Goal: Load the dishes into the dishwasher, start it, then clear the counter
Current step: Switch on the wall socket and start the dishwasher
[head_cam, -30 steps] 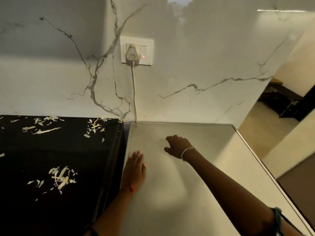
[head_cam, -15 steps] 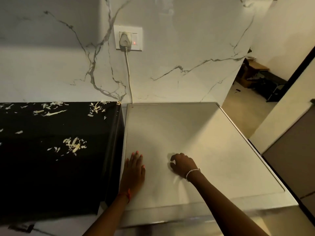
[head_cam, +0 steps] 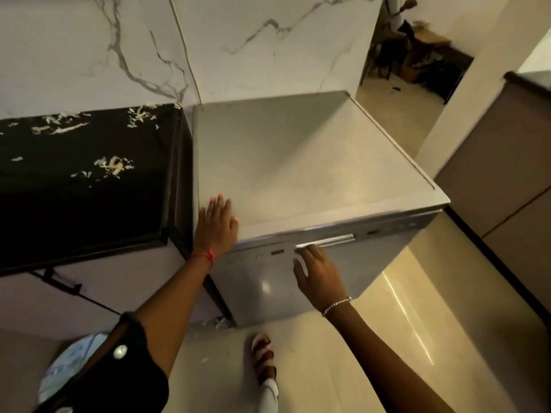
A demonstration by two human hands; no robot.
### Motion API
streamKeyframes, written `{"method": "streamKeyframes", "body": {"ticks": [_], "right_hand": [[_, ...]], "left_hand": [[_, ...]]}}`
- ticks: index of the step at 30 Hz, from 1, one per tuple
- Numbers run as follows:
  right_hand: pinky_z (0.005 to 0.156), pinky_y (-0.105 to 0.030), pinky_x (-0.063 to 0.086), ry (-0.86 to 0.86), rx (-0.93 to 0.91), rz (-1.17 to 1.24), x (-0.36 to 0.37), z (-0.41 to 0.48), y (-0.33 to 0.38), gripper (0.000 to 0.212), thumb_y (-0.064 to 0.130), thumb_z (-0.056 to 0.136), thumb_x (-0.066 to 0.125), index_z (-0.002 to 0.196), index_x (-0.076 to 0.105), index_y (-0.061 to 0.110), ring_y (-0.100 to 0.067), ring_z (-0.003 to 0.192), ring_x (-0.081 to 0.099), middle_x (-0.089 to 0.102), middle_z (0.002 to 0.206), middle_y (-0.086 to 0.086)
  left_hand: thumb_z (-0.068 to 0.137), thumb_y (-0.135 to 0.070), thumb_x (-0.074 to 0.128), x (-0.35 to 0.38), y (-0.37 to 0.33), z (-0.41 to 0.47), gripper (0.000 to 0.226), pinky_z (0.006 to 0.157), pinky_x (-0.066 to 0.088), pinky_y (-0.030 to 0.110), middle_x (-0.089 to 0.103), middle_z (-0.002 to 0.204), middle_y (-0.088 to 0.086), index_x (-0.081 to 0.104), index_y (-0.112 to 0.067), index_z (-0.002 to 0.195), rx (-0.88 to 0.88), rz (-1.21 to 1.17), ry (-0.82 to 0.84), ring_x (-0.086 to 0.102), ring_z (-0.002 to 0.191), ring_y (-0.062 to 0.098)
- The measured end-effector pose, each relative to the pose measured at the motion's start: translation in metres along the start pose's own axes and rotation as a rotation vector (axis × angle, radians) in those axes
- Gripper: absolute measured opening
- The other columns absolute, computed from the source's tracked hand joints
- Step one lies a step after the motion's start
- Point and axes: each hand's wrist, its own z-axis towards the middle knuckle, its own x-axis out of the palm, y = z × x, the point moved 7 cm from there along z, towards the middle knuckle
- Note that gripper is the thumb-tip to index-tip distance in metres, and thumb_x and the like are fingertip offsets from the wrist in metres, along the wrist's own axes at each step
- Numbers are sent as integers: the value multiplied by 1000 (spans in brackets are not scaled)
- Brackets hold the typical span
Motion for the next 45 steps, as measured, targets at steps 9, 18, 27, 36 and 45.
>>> {"method": "streamKeyframes", "body": {"ticks": [9, 18, 27, 36, 45], "right_hand": [[58, -22, 54, 180, 119, -17, 106, -81, 0, 72, 25, 72, 73, 132, 36, 10, -18, 70, 64, 64, 96, -9], [82, -41, 51, 45, 69, -127, 171, -46, 24, 103, 10, 49, 85, 138, 33, 16, -41, 111, 57, 56, 123, -25], [87, -45, 49, -140, -8, -182, 201, -29, 28, 100, 4, 49, 79, 136, 32, 18, -45, 111, 55, 50, 128, -27], [86, -42, 49, -348, -108, -201, 213, -26, 23, 99, 2, 57, 66, 143, 20, 23, -36, 108, 40, 35, 127, -17], [63, -35, 48, -496, -300, -292, 205, -16, 44, 67, 9, 71, 53, 135, 33, 1, -29, 84, 56, 60, 93, -11]], "left_hand": [[86, -52, 22, 3, 6, 0, 73, 116, 5, 44, 12, 155, 13, 21, -10, 146, 15, 73, -41, 6, 144, 26], [82, -56, 25, 5, 9, 4, 77, 116, 5, 44, 12, 156, 10, 21, -13, 146, 38, 28, -72, 6, 144, 23], [94, -50, 33, 7, 10, 6, 65, 116, 5, 44, 12, 156, 9, 20, -14, 146, 41, 29, -91, 6, 144, 23], [93, -47, 35, 6, 8, 7, 56, 114, 18, 45, 33, 146, 7, 36, -12, 137, 74, 31, -153, 26, 136, 23], [84, -72, 22, 14, 14, 15, 86, 115, 14, 44, 17, 154, 9, 21, -12, 145, 77, 128, -16, 13, 143, 23]]}}
